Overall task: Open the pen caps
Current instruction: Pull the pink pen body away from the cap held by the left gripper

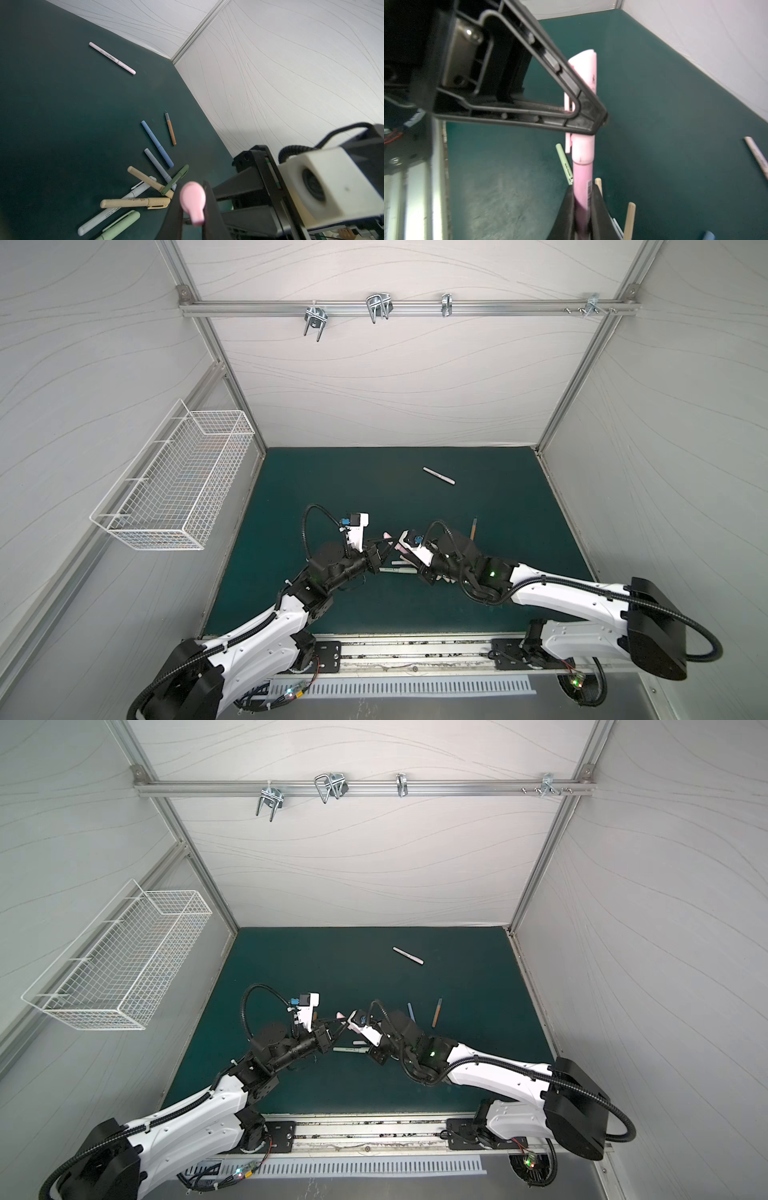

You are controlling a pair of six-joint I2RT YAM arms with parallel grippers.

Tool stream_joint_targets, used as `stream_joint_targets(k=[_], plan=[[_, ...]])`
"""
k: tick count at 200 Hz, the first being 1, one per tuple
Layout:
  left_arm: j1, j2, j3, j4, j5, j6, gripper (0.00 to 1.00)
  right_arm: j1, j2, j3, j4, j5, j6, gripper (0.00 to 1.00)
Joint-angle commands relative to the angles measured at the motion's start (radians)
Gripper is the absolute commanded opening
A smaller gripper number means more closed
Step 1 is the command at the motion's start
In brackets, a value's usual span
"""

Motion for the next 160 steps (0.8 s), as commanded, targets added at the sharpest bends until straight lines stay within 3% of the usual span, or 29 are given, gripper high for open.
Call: stream_joint_targets(k=[1,23,39,48,81,106,129,160], plan=[[0.038,-0.033,0.01,0.088,-0.111,0.007,0.0,-0.057,-0.006,-0.01,-0.189,-0.283,0.021,0.0],[0.04,-0.032,0.011,0.088,-0.109,0.004,0.0,-0.093,-0.008,-0.004,-0.217,-0.358,0.021,0.0],[0.043,-0.031,0.013,0.091,-0.103,0.001,0.0,-0.088,-0.014,-0.008,-0.214,-0.319,0.013,0.0],[0.045,-0.032,0.012,0.089,-0.102,-0.002,0.0,-0.051,-0.022,-0.017,-0.198,-0.211,0.002,0.0],[0.048,-0.043,0.007,0.085,-0.11,-0.009,0.0,0.142,0.019,-0.025,-0.12,0.398,-0.083,0.0],[0.053,-0.06,-0.001,0.081,-0.121,-0.015,0.0,0.216,0.07,-0.021,-0.055,0.593,-0.13,0.0],[0.059,-0.084,-0.011,0.076,-0.139,-0.021,0.0,0.22,0.076,-0.015,-0.079,0.557,-0.132,0.0],[0.071,-0.127,-0.016,0.058,-0.15,-0.032,0.0,0.141,0.035,-0.007,-0.189,0.293,-0.119,0.0]])
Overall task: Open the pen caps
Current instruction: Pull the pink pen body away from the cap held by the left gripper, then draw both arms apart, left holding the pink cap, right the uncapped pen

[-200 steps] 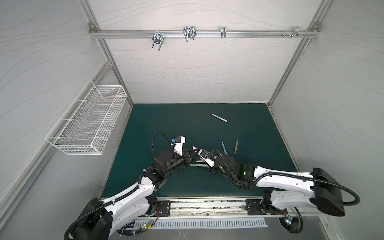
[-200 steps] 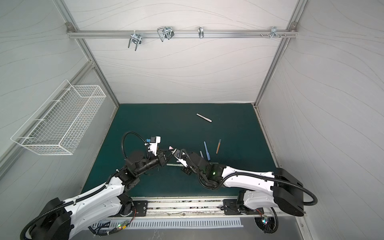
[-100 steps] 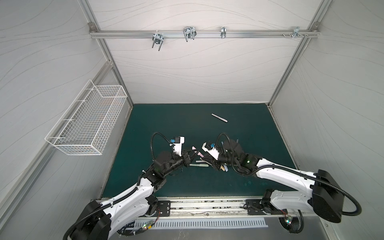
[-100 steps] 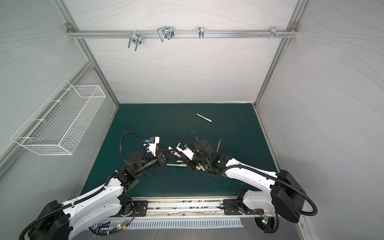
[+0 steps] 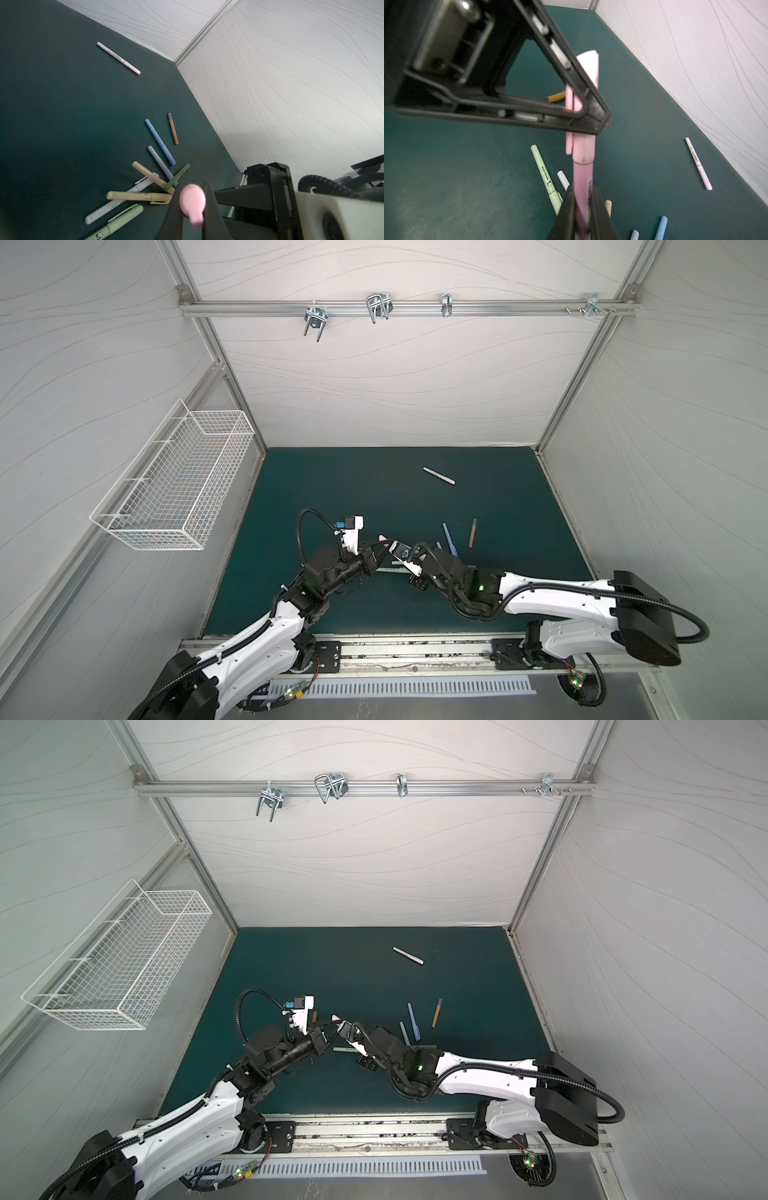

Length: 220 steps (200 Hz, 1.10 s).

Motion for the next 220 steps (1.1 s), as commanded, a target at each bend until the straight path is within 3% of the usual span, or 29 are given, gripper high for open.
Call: stream_joint_targets(k=[1,15,30,57,93,124,151,184,220], plan=[[0.049,-0.053,0.023,0.093,-0.147,-0.005,0.0,-0.062,-0.029,-0.02,-0.238,-0.158,-0.031,0.0],[0.049,-0.076,0.023,0.081,-0.146,-0.001,0.0,-0.151,-0.051,-0.013,-0.284,-0.396,0.011,0.0],[0.049,-0.092,0.024,0.074,-0.144,0.004,0.0,-0.212,-0.07,-0.013,-0.303,-0.568,0.033,0.0],[0.049,-0.086,0.029,0.066,-0.146,0.007,0.0,-0.25,-0.094,-0.019,-0.308,-0.679,0.041,0.0],[0.053,-0.064,0.037,0.063,-0.14,0.006,0.0,-0.242,-0.099,-0.03,-0.284,-0.558,0.043,0.0],[0.054,-0.064,0.053,0.008,-0.17,0.028,0.0,-0.248,-0.167,-0.065,-0.242,-0.53,0.059,0.0],[0.054,-0.053,0.117,-0.227,-0.313,0.05,0.0,-0.28,-0.213,-0.091,-0.209,-0.517,0.132,0.0],[0.055,0.032,0.218,-0.475,-0.476,0.048,0.0,-0.364,-0.233,-0.089,-0.22,-0.379,0.255,0.0],[0.054,0.2,0.334,-0.66,-0.603,0.013,0.0,-0.542,-0.252,-0.09,-0.296,-0.222,0.429,0.0]])
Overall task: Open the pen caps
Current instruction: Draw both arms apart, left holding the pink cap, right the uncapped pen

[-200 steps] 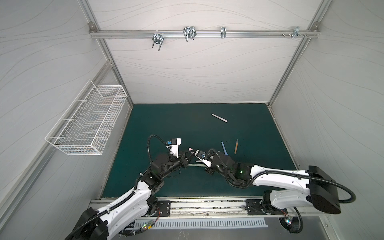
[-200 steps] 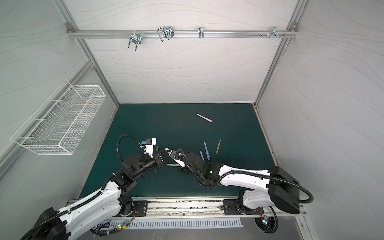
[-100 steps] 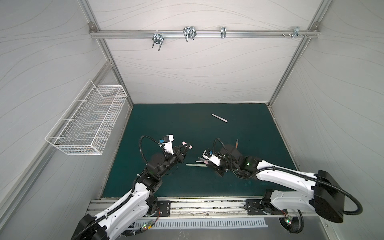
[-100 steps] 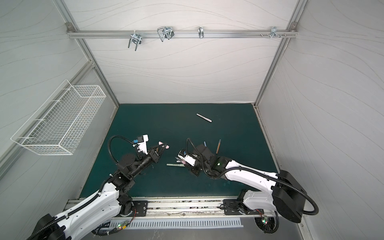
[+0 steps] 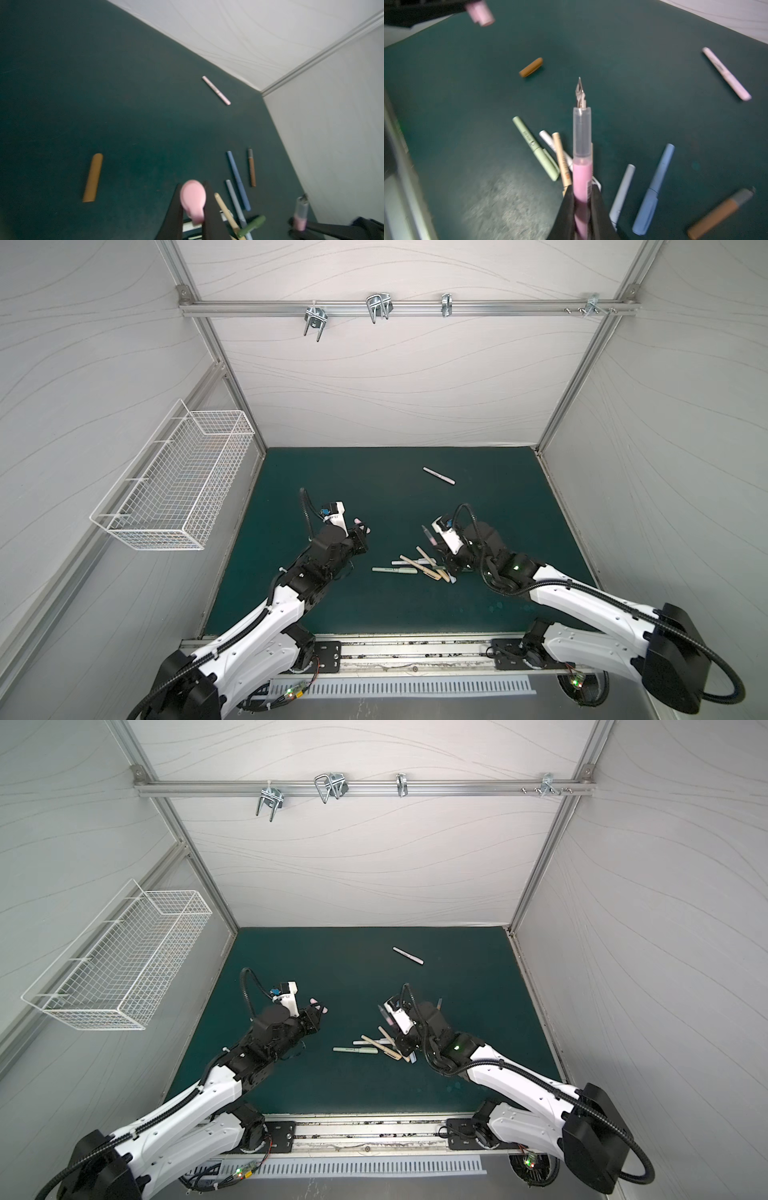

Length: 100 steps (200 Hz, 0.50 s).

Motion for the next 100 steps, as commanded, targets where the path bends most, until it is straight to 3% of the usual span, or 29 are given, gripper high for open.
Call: stream_joint_targets(k=[1,46,100], plan=[[0.006,0.085,0.086,-0.18,-0.147,-0.02,0.0,-0.107,-0.029,-0.003,-0.058,0.141,0.158,0.0],[0.022,0.217,0.153,-0.275,-0.256,-0.014,0.0,-0.28,-0.061,-0.028,-0.116,0.193,0.301,0.0],[0.111,0.299,0.173,-0.303,-0.234,-0.002,0.0,-0.451,-0.043,-0.06,-0.138,0.149,0.406,0.0]])
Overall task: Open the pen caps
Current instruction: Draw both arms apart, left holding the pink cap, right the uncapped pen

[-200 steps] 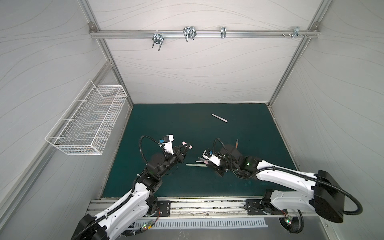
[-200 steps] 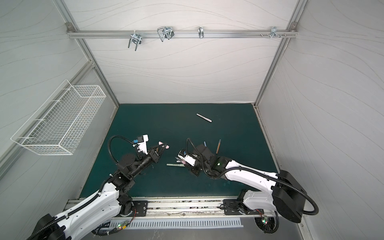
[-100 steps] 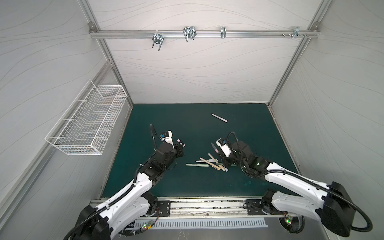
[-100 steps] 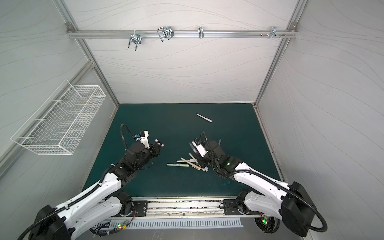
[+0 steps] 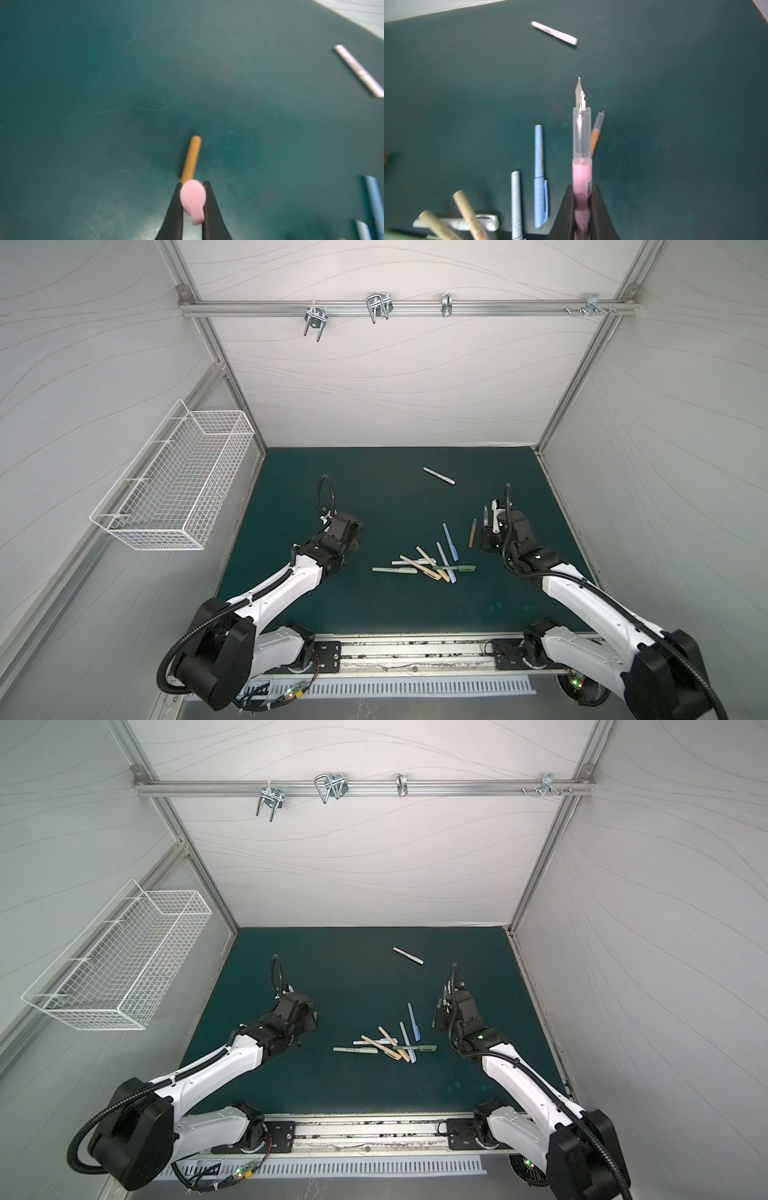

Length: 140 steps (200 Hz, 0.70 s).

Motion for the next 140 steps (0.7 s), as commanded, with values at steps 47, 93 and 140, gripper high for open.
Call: stream_joint_targets(k=[47,93,140], plan=[[0.073,0.112,0.079,-0.05,0.005,-0.013,0.0,-0.158,0.12,-0.007,-0.029,-0.111,0.121,0.0],[0.098,0.185,0.101,-0.058,0.029,-0.011,0.0,-0.181,0.221,0.009,-0.006,-0.153,0.115,0.0],[0.125,0.29,0.14,-0.067,0.08,-0.002,0.0,-0.186,0.339,0.049,0.01,-0.169,0.109,0.0]])
